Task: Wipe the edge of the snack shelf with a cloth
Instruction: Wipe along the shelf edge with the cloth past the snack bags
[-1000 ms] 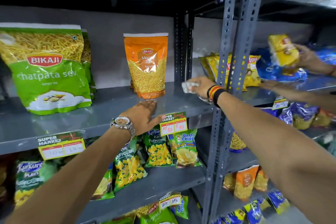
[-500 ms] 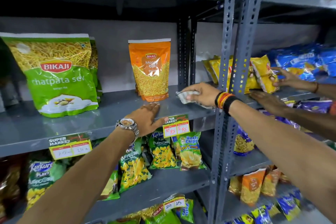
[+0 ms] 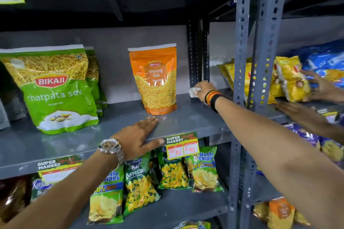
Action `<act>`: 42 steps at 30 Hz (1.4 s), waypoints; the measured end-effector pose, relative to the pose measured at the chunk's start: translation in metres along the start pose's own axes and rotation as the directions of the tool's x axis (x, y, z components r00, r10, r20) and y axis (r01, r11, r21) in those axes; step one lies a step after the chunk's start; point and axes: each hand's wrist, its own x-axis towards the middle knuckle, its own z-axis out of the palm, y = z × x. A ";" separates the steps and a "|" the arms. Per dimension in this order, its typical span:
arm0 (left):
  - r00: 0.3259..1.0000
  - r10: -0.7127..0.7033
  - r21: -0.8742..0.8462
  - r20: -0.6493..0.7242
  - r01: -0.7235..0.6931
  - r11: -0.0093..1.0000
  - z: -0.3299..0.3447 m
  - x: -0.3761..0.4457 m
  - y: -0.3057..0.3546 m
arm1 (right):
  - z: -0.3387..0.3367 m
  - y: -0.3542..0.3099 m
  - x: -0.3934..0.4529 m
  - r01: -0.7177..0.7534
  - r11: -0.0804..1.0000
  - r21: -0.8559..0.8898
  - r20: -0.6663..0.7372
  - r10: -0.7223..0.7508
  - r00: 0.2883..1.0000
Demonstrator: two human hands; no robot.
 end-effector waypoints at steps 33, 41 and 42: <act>0.999 -0.047 0.037 -0.008 0.047 0.998 -0.011 -0.035 -0.039 | -0.005 0.011 -0.050 0.086 0.988 0.128 0.216 -0.113 0.970; 0.995 -0.090 0.069 -0.044 0.093 0.993 -0.003 -0.056 -0.047 | 0.012 -0.033 -0.103 0.282 0.959 -0.008 0.302 -0.267 0.915; 0.995 -0.086 0.065 -0.048 0.089 0.994 -0.003 -0.056 -0.047 | 0.011 -0.038 -0.114 0.319 0.946 0.064 0.341 -0.321 0.884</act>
